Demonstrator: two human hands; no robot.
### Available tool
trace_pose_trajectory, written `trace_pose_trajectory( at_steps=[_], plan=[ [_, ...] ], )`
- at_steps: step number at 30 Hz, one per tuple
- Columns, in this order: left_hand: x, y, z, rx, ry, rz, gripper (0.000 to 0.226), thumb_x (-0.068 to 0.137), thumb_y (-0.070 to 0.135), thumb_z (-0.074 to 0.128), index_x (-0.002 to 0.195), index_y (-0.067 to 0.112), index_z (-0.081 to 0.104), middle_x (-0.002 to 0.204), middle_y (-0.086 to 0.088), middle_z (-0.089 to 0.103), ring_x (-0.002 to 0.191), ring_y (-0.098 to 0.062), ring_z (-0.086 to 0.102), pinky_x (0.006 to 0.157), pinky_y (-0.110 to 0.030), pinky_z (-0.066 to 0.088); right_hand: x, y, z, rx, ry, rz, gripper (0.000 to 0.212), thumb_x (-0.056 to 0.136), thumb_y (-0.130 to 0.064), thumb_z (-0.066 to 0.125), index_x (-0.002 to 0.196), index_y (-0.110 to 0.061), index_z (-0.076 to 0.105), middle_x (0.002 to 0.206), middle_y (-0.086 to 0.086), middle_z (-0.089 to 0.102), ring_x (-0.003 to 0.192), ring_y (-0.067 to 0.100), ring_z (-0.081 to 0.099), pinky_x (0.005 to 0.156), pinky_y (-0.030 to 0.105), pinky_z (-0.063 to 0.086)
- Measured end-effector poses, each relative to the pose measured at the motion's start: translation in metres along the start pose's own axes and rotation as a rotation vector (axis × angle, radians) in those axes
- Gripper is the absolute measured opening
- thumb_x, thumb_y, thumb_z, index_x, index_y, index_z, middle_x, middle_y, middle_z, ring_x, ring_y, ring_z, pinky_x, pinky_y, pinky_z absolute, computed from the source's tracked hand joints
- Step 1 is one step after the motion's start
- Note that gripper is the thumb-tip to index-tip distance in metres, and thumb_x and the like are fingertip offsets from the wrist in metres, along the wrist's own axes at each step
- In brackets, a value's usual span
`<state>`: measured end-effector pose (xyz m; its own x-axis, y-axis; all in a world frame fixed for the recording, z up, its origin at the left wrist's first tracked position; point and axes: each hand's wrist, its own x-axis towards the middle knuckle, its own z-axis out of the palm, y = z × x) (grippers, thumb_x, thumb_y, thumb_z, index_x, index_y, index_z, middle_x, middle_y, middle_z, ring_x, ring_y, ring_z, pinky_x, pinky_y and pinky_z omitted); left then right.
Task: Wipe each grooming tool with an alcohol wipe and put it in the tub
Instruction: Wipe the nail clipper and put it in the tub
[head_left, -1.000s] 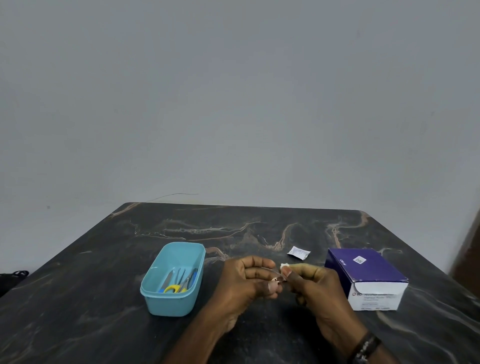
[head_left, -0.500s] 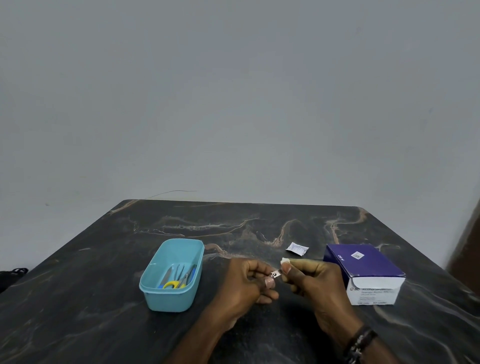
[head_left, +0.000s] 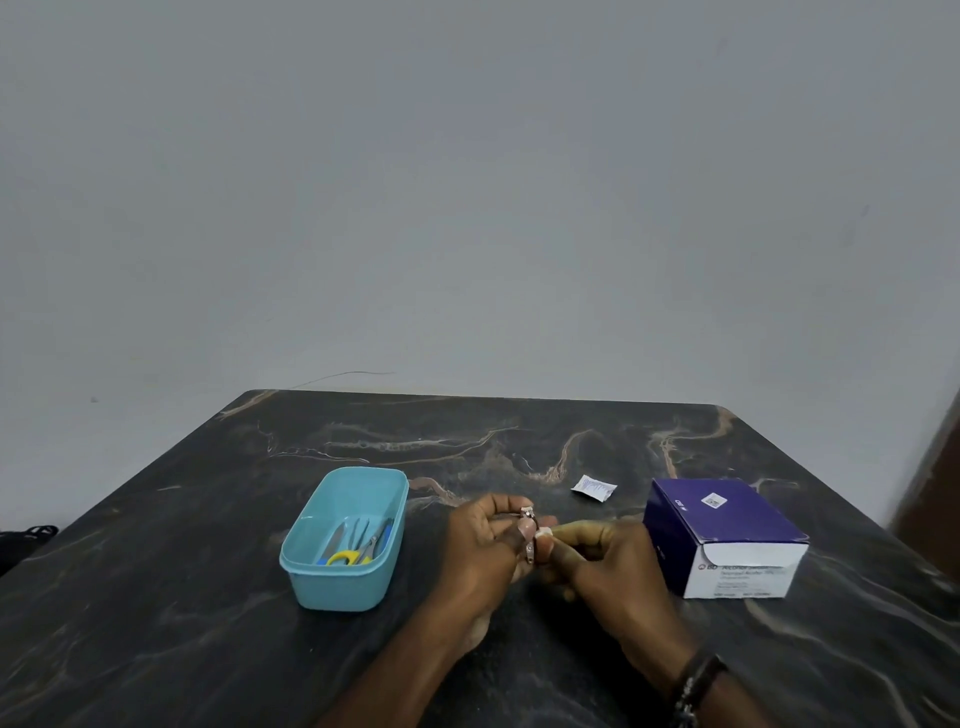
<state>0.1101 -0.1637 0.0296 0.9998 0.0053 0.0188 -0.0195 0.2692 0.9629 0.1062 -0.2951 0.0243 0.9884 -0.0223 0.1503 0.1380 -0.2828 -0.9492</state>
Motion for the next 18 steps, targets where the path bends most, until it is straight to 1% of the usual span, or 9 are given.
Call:
trace_pose_trajectory(
  at_steps=[1, 3, 5, 7, 9, 11, 14, 18],
  plan=[
    [0.0000, -0.0007, 0.0013, -0.023, -0.001, -0.008, 0.012, 0.093, -0.003, 0.054, 0.102, 0.002, 0.059, 0.091, -0.013, 0.076, 0.083, -0.023, 0.074, 0.072, -0.034, 0.060, -0.0009, -0.0004, 0.0006, -0.045, 0.007, -0.029, 0.013, 0.086, -0.016, 0.072, 0.075, -0.016, 0.078, 0.063, 0.005, 0.074, 0.054, 0.013, 0.065, 0.051, 0.026, 0.050],
    [0.0002, -0.0025, 0.0029, -0.046, -0.008, -0.018, 0.014, 0.095, -0.003, 0.051, 0.105, 0.004, 0.057, 0.093, -0.013, 0.076, 0.089, -0.028, 0.073, 0.081, -0.040, 0.059, -0.0023, -0.0006, 0.0013, -0.162, 0.026, -0.111, 0.014, 0.085, -0.018, 0.072, 0.074, -0.022, 0.079, 0.060, -0.003, 0.073, 0.053, 0.005, 0.065, 0.052, 0.024, 0.051],
    [0.0010, -0.0039, 0.0032, -0.045, -0.009, -0.021, 0.015, 0.095, -0.003, 0.050, 0.105, 0.006, 0.055, 0.093, -0.012, 0.076, 0.092, -0.029, 0.072, 0.086, -0.045, 0.056, -0.0037, -0.0004, 0.0026, -0.264, 0.044, -0.173, 0.014, 0.084, -0.021, 0.072, 0.074, -0.027, 0.079, 0.060, -0.010, 0.072, 0.054, 0.003, 0.065, 0.054, 0.025, 0.052],
    [0.0021, -0.0054, 0.0026, -0.043, -0.004, -0.027, 0.015, 0.095, -0.002, 0.051, 0.106, 0.008, 0.055, 0.093, -0.011, 0.076, 0.092, -0.029, 0.072, 0.086, -0.044, 0.055, -0.0051, -0.0007, 0.0040, -0.327, 0.051, -0.199, 0.014, 0.084, -0.023, 0.072, 0.076, -0.032, 0.079, 0.062, -0.014, 0.073, 0.057, 0.003, 0.067, 0.058, 0.028, 0.054],
    [0.0027, -0.0064, 0.0025, -0.047, 0.000, -0.030, 0.016, 0.095, -0.002, 0.051, 0.106, 0.009, 0.055, 0.093, -0.011, 0.076, 0.092, -0.028, 0.072, 0.084, -0.041, 0.056, -0.0064, -0.0019, 0.0051, -0.368, 0.038, -0.232, 0.015, 0.085, -0.024, 0.070, 0.079, -0.035, 0.078, 0.066, -0.018, 0.073, 0.061, 0.002, 0.068, 0.059, 0.026, 0.054],
    [0.0028, -0.0066, 0.0029, -0.056, 0.004, -0.022, 0.017, 0.096, -0.003, 0.049, 0.106, 0.009, 0.054, 0.092, -0.012, 0.076, 0.091, -0.028, 0.073, 0.081, -0.040, 0.057, -0.0071, -0.0029, 0.0054, -0.373, 0.029, -0.250, 0.017, 0.087, -0.024, 0.068, 0.079, -0.034, 0.079, 0.065, -0.019, 0.072, 0.062, 0.002, 0.068, 0.058, 0.024, 0.052],
    [0.0038, -0.0048, 0.0034, -0.078, 0.020, 0.005, 0.019, 0.097, -0.004, 0.046, 0.108, 0.008, 0.055, 0.093, -0.015, 0.076, 0.089, -0.028, 0.073, 0.076, -0.036, 0.058, -0.0053, -0.0035, 0.0058, -0.343, 0.036, -0.241, 0.018, 0.089, -0.026, 0.065, 0.076, -0.031, 0.078, 0.063, -0.011, 0.072, 0.060, 0.007, 0.066, 0.058, 0.029, 0.051],
    [0.0044, -0.0004, 0.0033, -0.092, 0.031, 0.019, 0.017, 0.098, 0.000, 0.046, 0.108, 0.006, 0.058, 0.094, -0.014, 0.076, 0.089, -0.027, 0.073, 0.074, -0.030, 0.060, -0.0029, -0.0044, 0.0039, -0.229, 0.071, -0.204, 0.020, 0.088, -0.018, 0.068, 0.076, -0.029, 0.078, 0.065, -0.017, 0.073, 0.060, -0.003, 0.065, 0.059, 0.022, 0.051]
  ],
)
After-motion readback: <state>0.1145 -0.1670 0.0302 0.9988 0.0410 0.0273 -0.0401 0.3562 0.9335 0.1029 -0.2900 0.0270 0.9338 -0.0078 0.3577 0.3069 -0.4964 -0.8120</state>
